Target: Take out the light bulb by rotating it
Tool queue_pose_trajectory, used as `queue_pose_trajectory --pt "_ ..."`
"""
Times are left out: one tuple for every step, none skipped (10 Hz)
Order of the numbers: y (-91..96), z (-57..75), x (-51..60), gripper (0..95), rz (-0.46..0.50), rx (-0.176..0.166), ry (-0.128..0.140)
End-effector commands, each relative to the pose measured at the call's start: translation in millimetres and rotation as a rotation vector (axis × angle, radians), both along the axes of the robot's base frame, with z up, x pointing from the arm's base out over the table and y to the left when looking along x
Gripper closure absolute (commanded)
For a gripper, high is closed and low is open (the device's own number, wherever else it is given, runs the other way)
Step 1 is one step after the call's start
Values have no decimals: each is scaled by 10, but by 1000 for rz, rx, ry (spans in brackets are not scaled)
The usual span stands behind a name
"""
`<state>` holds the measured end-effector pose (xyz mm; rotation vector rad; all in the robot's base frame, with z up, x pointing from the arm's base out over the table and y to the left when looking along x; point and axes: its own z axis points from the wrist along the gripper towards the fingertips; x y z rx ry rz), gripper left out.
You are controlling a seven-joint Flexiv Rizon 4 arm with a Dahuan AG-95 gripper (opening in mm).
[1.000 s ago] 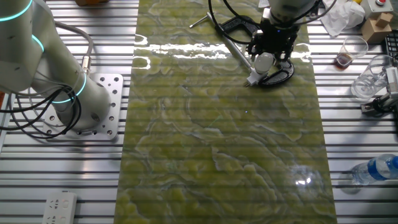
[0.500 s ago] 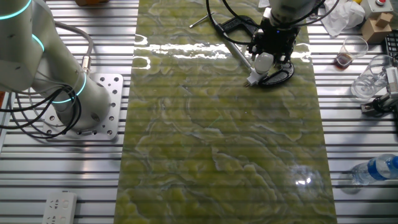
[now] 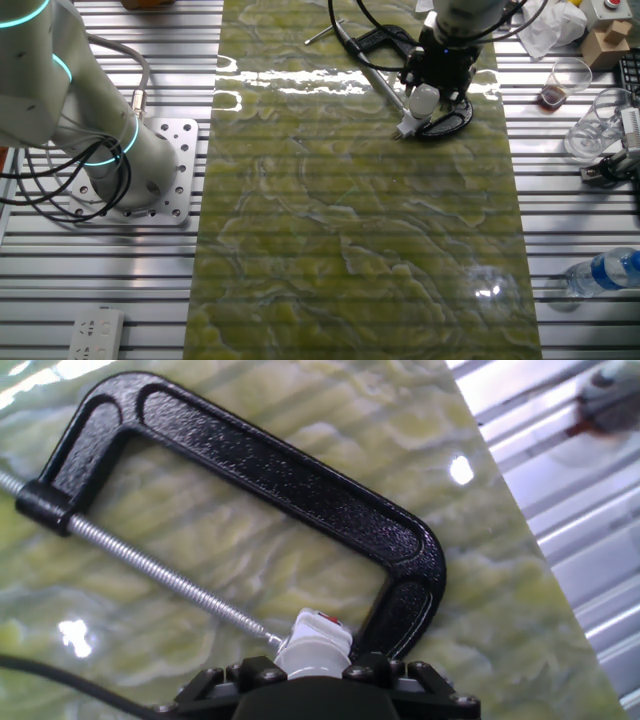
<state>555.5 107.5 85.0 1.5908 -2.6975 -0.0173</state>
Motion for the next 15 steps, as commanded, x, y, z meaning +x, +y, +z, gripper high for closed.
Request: queue_pose_trajectory --pt "0 -4 1 380 -38 -2 2" --pt "0 -4 1 380 -54 -2 2" --pt "0 -4 1 380 -62 -4 4" --pt "-1 -4 1 380 -72 -4 4" --pt "-9 -1 2 380 -109 -1 4" --pt "-34 7 6 380 -192 5 4" --pt "-64 16 11 380 -268 13 6" --pt "-81 22 14 380 -319 15 7" --pt "-94 27 15 380 -434 15 10" --pt "-94 27 15 380 -510 14 14" --pt "-94 27 15 380 -597 21 18" --pt "-94 28 15 380 -692 25 24" --pt "-93 28 15 380 -725 28 26" --pt "-86 26 12 380 -762 43 43" --pt "-81 24 11 380 -772 48 47"
